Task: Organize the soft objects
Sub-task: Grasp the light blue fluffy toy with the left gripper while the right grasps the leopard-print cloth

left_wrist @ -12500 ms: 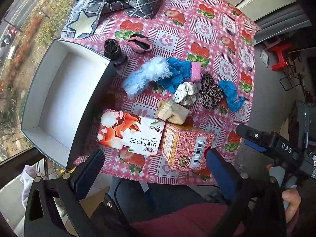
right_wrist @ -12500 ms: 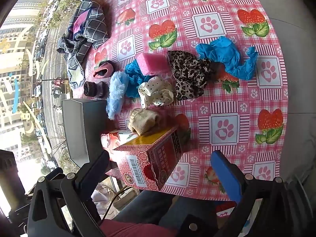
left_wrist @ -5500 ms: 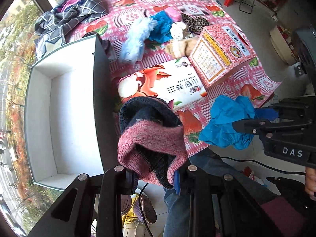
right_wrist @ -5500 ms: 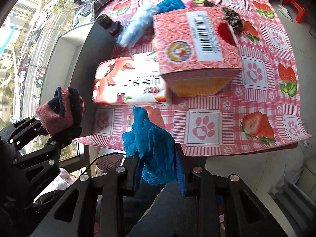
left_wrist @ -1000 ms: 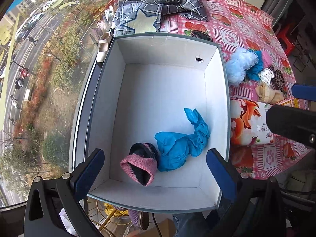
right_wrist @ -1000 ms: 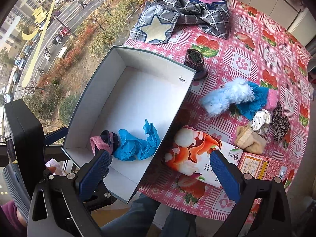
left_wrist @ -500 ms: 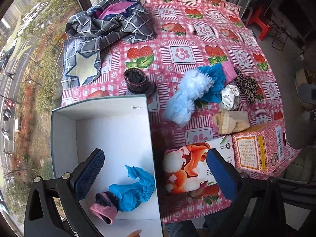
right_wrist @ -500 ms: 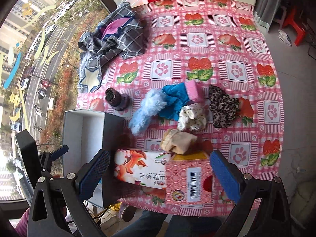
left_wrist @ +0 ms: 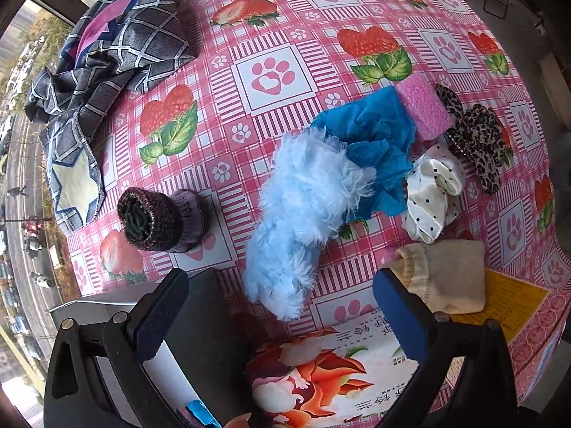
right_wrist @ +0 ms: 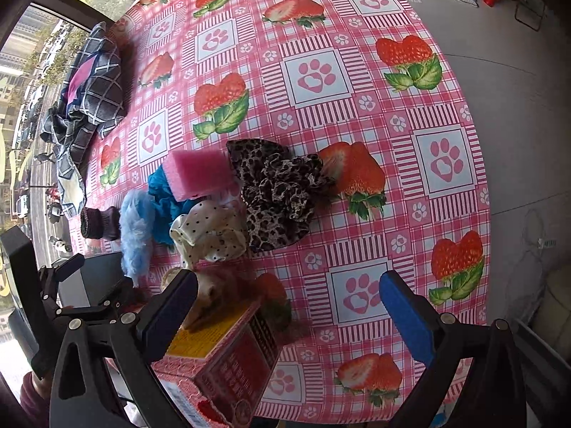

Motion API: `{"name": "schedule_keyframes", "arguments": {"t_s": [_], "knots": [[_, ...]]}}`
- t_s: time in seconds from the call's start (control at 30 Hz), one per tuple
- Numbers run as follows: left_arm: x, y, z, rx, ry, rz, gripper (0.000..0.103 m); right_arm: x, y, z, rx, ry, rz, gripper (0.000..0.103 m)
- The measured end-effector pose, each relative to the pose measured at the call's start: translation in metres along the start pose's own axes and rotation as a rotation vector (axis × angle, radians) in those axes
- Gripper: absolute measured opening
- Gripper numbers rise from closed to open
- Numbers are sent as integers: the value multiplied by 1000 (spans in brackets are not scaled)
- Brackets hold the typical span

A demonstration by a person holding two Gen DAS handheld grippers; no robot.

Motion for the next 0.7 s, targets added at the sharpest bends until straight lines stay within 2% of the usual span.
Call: {"name": "schedule_keyframes", "arguments": {"t_s": [0.2, 0.37, 0.47, 0.57, 0.63, 0.67, 0.7], "knots": [[2, -13, 28, -56, -5, -11, 103, 2, -22, 47, -43, 18, -5, 102], [-1, -17, 52, -114, -6, -33, 103, -7, -33, 79, -66, 40, -61, 102], [-3, -19, 64, -141, -10, -38, 97, -13, -33, 92, -71, 63, -100, 102], [-5, -16, 72, -165, -11, -47, 79, -20, -33, 95, -55, 78, -138, 101], [-5, -11, 74, -179, 19, -76, 59, -21, -31, 94, -47, 82, -163, 84], [-5, -11, 74, -178, 39, -92, 50, -23, -30, 93, -47, 79, -171, 81], [-7, -8, 73, -175, 44, -103, 37, -25, -30, 92, -46, 75, -181, 72]]}}
Point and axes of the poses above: each gripper's, at about its wrist camera, not at the fingertips, and z roughly the way its jaws point, x to its right, y to its underside, the point moved 6 cm from there along z, roughly the way its jaws point, and after that the axes turned 5 degrees about x, right-handed, at the moved point
